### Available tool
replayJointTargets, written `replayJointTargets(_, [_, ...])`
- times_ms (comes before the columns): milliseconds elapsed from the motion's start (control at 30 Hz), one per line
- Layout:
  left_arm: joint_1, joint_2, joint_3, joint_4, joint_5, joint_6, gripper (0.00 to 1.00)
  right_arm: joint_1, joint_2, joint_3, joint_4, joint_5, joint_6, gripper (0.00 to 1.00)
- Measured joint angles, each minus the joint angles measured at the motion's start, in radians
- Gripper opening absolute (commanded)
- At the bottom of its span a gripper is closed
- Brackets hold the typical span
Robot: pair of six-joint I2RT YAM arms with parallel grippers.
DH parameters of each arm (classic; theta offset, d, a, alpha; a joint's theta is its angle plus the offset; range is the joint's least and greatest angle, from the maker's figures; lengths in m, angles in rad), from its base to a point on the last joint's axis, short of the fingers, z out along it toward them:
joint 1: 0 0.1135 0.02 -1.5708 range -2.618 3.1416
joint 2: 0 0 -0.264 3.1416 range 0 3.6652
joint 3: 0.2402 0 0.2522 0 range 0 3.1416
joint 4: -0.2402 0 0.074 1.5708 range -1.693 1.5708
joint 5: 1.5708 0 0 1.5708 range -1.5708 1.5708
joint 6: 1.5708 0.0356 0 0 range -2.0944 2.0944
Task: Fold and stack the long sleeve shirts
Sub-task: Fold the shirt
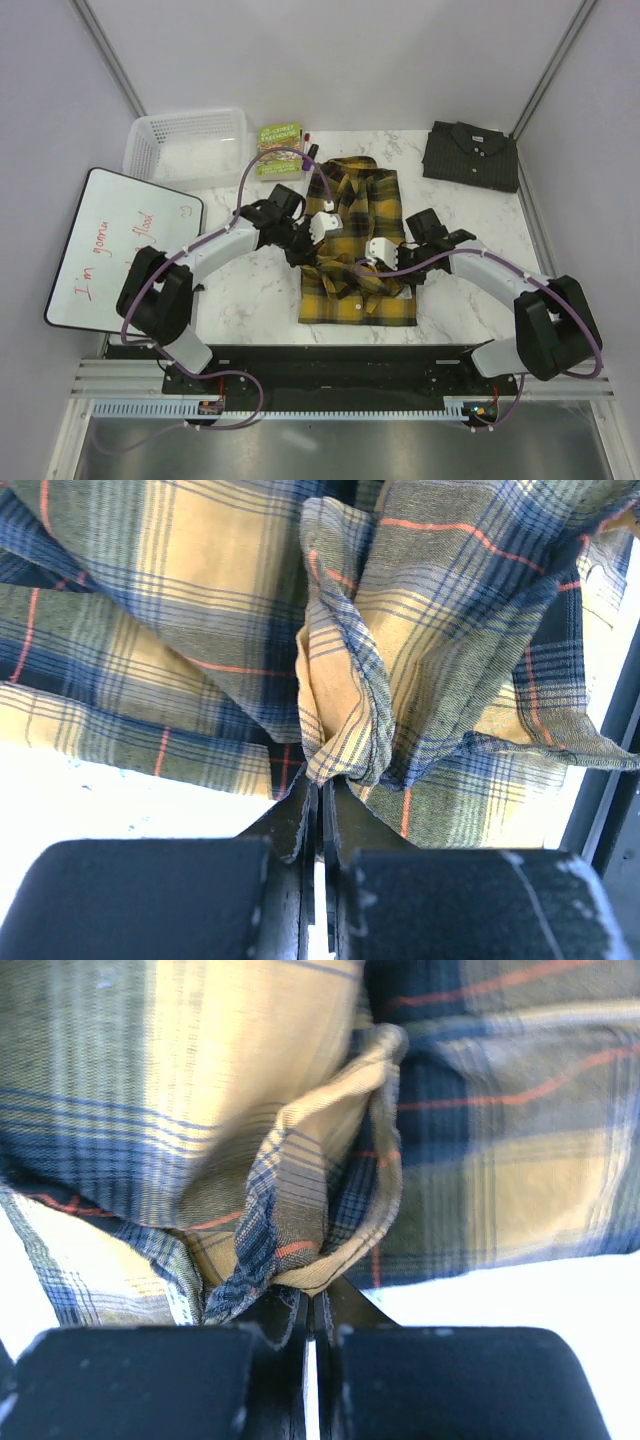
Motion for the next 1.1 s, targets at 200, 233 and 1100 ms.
replayJointTargets(200, [0.047, 0.086, 0.045, -0.007, 0.002, -0.004, 0.04, -0.085, 0.142, 0.155, -0.091, -0.045, 0.047, 0.12])
replayJointTargets(233, [0.06, 0.111, 0.053, -0.006, 0.003, -0.006, 0.06, -0.104, 0.185, 0.195, -0.109, -0.059, 0.056, 0.18])
replayJointTargets(1100, [0.151, -0.283, -0.258, 0.02, 0.18, -0.18, 0.42, -0.186, 0.034, 0.206, -0.264, -0.325, 0.482, 0.25])
